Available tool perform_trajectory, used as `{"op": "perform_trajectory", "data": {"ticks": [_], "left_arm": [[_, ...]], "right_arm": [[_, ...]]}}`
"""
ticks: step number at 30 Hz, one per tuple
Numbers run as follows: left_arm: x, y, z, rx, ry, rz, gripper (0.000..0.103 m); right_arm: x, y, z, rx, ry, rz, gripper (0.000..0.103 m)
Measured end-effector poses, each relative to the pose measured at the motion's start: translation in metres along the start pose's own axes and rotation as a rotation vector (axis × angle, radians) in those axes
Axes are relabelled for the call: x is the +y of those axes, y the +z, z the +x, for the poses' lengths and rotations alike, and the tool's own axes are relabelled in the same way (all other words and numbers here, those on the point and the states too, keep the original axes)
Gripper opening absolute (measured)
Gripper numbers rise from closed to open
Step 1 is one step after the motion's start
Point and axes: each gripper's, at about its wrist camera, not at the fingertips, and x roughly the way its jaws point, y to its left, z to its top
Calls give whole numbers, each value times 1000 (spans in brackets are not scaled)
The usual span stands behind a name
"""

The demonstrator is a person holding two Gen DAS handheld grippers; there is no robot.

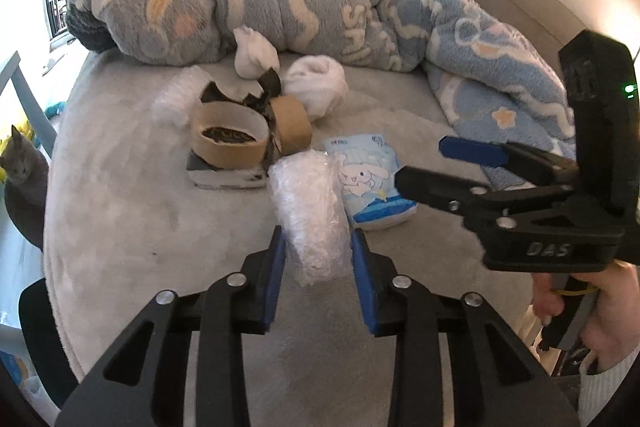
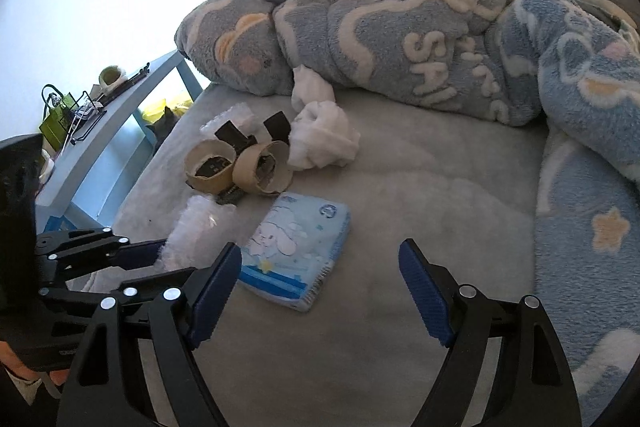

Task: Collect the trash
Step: 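Grasp the clear bubble-wrap roll with the left tool while the right tool grasps the tissue pack, then carry the bubble wrap and tissue pack over the teal trash bin with both tools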

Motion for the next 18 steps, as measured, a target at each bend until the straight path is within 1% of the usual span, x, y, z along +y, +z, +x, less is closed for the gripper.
{"op": "perform_trajectory", "data": {"ticks": [3, 10, 16, 18], "left_arm": [[9, -1, -10, -23, 11, -7, 35], [32, -2, -29, -57, 27, -34, 35], [54, -3, -44, -83, 53, -58, 35], [59, -5, -47, -90, 61, -65, 35]], "right_arm": [[4, 1, 5, 15, -2, 12, 82], [18, 1, 26, 61, -41, 23, 89], [28, 1, 41, 96, -105, 14, 90], [32, 2, 47, 113, -111, 23, 90]]}}
